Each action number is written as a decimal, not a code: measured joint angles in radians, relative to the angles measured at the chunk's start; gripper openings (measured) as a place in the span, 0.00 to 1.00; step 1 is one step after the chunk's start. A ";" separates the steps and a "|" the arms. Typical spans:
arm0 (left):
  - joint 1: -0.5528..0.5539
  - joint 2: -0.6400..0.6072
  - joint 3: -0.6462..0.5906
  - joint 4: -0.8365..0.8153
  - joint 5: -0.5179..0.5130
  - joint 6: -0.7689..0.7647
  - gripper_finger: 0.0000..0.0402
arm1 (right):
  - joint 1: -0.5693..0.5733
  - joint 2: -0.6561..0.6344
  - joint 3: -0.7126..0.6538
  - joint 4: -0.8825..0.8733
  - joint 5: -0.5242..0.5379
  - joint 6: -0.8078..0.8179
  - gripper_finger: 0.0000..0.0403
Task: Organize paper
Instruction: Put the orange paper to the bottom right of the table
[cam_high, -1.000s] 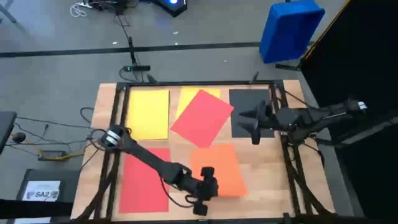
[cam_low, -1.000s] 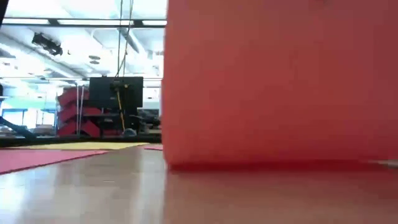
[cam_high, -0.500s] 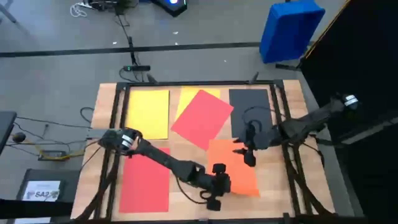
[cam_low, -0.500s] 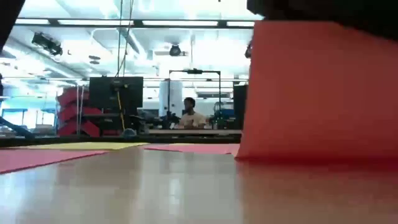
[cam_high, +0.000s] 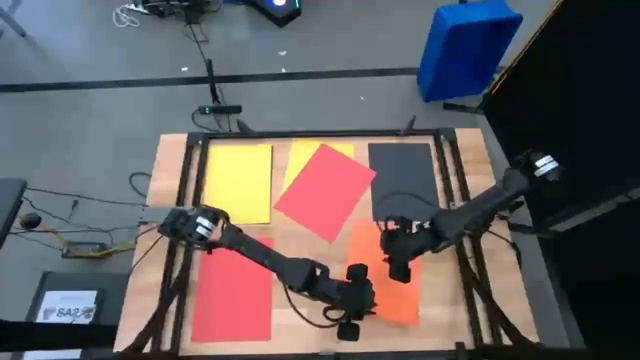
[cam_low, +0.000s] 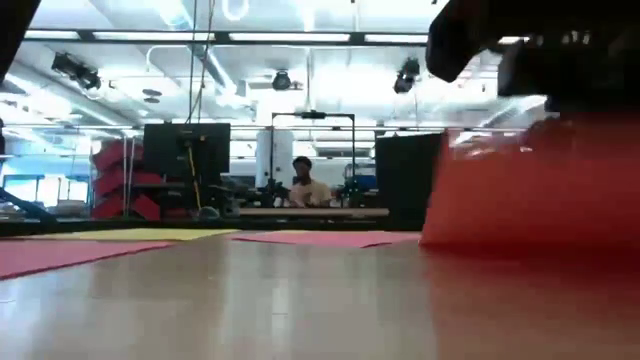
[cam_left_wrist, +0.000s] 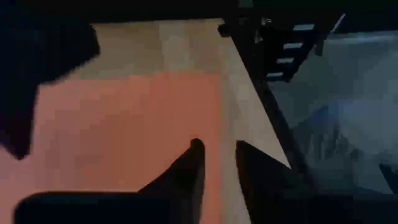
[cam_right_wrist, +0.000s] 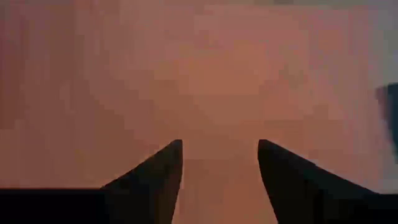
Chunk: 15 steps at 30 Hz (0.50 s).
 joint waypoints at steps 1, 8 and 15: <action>0.000 0.000 0.000 -0.005 0.000 -0.001 0.27 | 0.000 0.020 0.000 0.009 -0.005 0.007 0.46; 0.000 -0.007 0.000 -0.079 0.008 -0.026 0.34 | 0.000 0.133 0.004 0.049 -0.057 0.041 0.46; -0.012 -0.008 0.000 -0.148 0.015 -0.029 0.34 | 0.050 0.150 0.005 0.041 -0.141 0.038 0.47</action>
